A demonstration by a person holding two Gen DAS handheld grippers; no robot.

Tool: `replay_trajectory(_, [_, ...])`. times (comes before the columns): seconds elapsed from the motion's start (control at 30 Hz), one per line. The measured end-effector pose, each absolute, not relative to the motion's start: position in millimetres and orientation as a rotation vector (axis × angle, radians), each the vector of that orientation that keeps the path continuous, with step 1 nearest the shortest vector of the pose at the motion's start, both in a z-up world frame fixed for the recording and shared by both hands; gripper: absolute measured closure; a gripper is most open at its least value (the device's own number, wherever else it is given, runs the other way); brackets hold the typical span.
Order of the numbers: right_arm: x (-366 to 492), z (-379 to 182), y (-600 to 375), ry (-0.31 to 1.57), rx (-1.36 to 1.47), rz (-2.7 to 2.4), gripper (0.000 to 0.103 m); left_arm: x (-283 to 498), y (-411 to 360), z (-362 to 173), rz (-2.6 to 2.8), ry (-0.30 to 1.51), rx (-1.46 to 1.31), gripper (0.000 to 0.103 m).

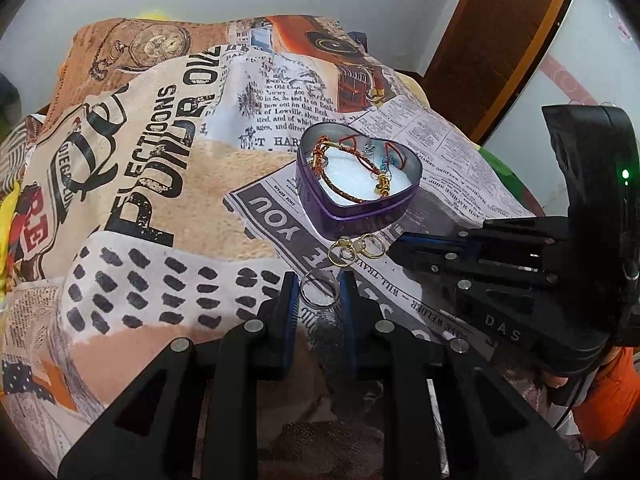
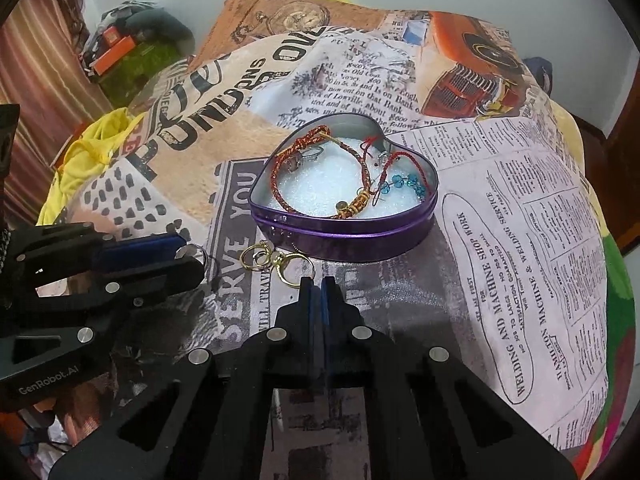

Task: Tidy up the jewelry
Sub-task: 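Grasp a gold ring with the right gripper while the left gripper grasps another ring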

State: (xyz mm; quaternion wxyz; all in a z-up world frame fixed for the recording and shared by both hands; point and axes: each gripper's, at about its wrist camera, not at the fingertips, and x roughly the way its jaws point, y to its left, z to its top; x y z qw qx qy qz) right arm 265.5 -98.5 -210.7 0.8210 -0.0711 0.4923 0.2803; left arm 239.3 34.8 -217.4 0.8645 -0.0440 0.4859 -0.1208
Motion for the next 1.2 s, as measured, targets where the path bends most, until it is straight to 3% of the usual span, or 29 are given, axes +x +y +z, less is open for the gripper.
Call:
replay_trajectory(0.2, [258.2, -205.8, -97.3, 1.029, -0.181, 0.599, 0.097, 233.6, 35.4, -208.7, -0.246, 0.997, -0.079, 0.083])
replay_trajectory(0.23, [258.4, -205.8, -96.8, 1.036, -0.179, 0.609, 0.088, 233.9, 36.2, -208.1, -0.245, 0.995, -0.079, 0.083])
replay_trajectory(0.27, [259.1, -206.0, -96.0, 1.044, -0.176, 0.619, 0.071, 233.8, 37.2, -207.5, -0.246, 0.993, -0.083, 0.083])
replay_trajectory(0.33, [260.6, -205.8, -94.5, 1.045, -0.167, 0.615, 0.058, 233.0, 38.3, -207.1, -0.246, 0.991, -0.089, 0.083])
replay_trajectory(0.53, [265.8, -210.9, -82.0, 1.038, -0.208, 0.600, 0.060, 234.8, 46.0, -210.0, -0.242, 0.992, -0.114, 0.083])
replay_trajectory(0.77, [270.3, -214.1, -72.3, 1.033, -0.249, 0.641, 0.084, 235.6, 52.2, -213.1, -0.239, 0.993, -0.136, 0.083])
replay_trajectory(0.87, [270.7, -214.9, -71.3, 1.031, -0.250, 0.652, 0.085, 235.2, 52.2, -212.7, -0.239, 0.990, -0.135, 0.084])
replay_trajectory(0.93, [269.3, -214.3, -70.7, 1.024, -0.256, 0.651, 0.086, 234.9, 52.1, -211.4, -0.239, 0.987, -0.135, 0.091])
replay_trajectory(1.13, [265.5, -210.5, -72.7, 1.021, -0.245, 0.647, 0.087, 232.6, 50.8, -203.5, -0.235, 0.972, -0.125, 0.091])
replay_trajectory(1.17, [264.4, -209.5, -74.3, 1.021, -0.239, 0.644, 0.098, 232.5, 50.3, -202.0, -0.235, 0.970, -0.123, 0.091])
replay_trajectory(1.2, [263.3, -208.7, -75.6, 1.019, -0.234, 0.645, 0.098, 232.4, 49.7, -200.8, -0.236, 0.969, -0.121, 0.091])
